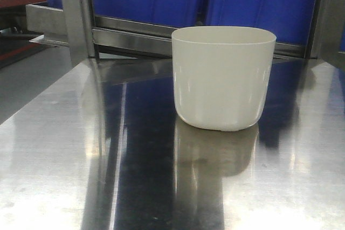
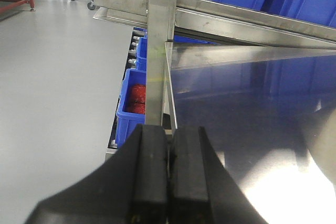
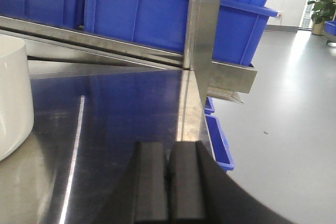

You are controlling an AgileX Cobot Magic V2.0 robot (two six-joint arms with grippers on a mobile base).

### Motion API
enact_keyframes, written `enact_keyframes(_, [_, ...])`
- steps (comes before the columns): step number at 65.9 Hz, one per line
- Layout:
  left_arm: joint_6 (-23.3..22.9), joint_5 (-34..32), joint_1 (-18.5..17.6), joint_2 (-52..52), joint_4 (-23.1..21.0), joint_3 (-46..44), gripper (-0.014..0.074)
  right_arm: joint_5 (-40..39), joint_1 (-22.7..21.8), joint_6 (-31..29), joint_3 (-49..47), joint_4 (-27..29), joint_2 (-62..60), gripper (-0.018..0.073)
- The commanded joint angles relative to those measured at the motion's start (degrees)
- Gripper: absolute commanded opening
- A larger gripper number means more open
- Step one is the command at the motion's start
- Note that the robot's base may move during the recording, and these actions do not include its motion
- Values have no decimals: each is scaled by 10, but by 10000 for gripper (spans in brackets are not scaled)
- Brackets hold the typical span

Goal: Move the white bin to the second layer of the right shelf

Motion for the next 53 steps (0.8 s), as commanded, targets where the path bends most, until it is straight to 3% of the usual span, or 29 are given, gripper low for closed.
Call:
enact_keyframes(1, [-6, -52, -4, -8, -3, 16, 85, -48, -3, -2, 0, -5, -9, 68])
enact_keyframes(18, [-6, -52, -4, -8, -3, 16, 85, -124, 7, 12, -1, -1, 1, 68])
enact_keyframes(27, [-6, -52, -4, -8, -3, 16, 85, -115, 33, 43, -32, -1, 86, 68])
enact_keyframes(39, [-6, -52, -4, -8, -3, 16, 85, -36, 35, 52, -155, -1, 240, 68])
enact_keyframes(53, [-6, -52, -4, -8, -3, 16, 85, 153, 35, 58, -380, 60, 400, 68])
